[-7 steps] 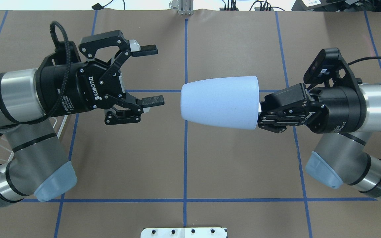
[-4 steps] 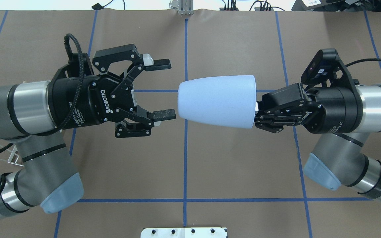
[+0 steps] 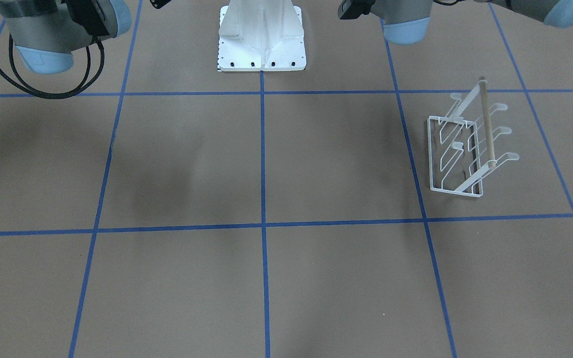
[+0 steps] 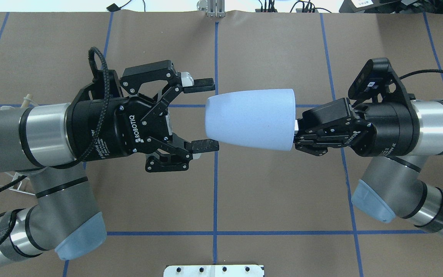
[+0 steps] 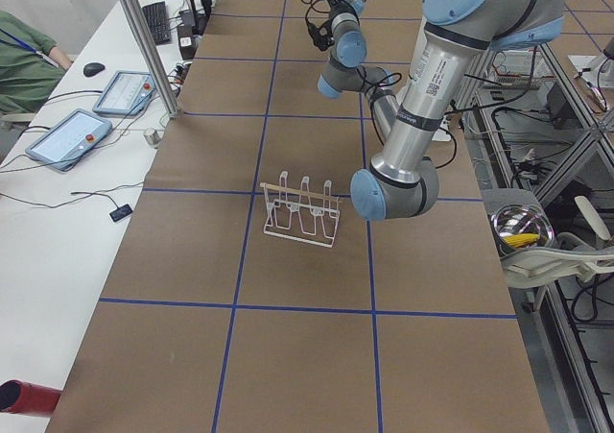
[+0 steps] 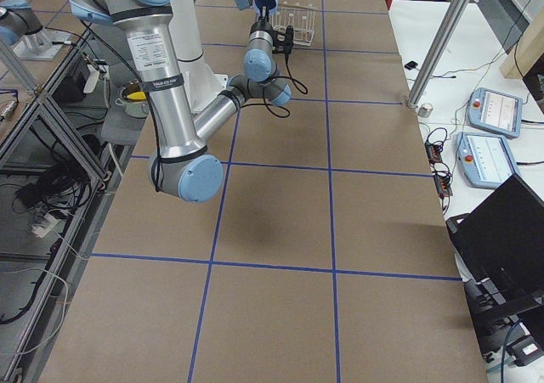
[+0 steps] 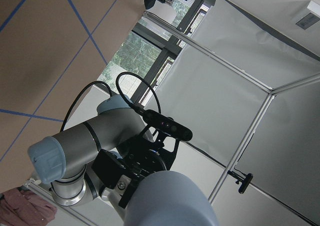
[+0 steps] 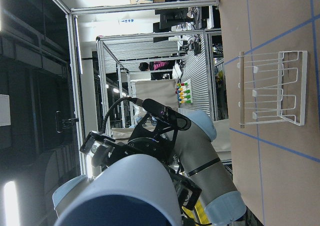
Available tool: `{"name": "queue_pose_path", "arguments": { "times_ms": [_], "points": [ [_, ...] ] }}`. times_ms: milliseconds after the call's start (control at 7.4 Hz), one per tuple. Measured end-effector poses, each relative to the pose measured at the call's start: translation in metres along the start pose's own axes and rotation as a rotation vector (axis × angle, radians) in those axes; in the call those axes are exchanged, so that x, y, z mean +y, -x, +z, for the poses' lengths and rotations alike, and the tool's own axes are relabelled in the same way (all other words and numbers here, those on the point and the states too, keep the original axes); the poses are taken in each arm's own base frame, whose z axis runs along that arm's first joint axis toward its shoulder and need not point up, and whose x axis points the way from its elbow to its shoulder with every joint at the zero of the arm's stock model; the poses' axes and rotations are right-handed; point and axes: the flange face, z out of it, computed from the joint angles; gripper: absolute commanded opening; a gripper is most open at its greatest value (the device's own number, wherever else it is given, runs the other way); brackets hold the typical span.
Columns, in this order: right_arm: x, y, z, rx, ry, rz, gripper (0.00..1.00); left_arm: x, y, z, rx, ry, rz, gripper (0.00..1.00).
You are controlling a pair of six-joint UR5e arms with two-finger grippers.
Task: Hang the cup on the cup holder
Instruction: 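Close the left gripper on the cup rim while the right gripper holds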
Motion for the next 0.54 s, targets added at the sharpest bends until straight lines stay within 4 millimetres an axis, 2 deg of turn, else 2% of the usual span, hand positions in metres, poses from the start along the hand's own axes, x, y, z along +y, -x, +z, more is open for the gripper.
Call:
{"name": "queue_pose_path", "arguments": {
  "times_ms": [541],
  "points": [
    [0.0019,-0.0013,0.0014,0.001,0.005,0.003,0.00,0.0048,0.0043,0.0058,0.009,0.004,-0.007,0.97]
  ]
}}
